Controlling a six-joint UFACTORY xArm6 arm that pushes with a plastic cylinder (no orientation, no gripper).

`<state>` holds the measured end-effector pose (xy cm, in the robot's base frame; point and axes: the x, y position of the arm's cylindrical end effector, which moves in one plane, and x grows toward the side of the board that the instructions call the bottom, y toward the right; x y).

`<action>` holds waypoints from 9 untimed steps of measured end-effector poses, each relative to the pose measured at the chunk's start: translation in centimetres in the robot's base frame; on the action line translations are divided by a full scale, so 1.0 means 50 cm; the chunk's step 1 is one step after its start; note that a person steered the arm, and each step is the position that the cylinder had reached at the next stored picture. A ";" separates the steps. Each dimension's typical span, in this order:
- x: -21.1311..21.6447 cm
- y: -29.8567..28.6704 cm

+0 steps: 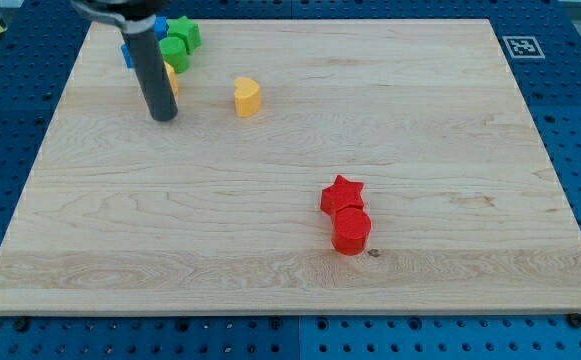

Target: Move yellow blocks to the top left of the board

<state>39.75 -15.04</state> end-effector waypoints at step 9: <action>0.011 0.128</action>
<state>40.31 -8.63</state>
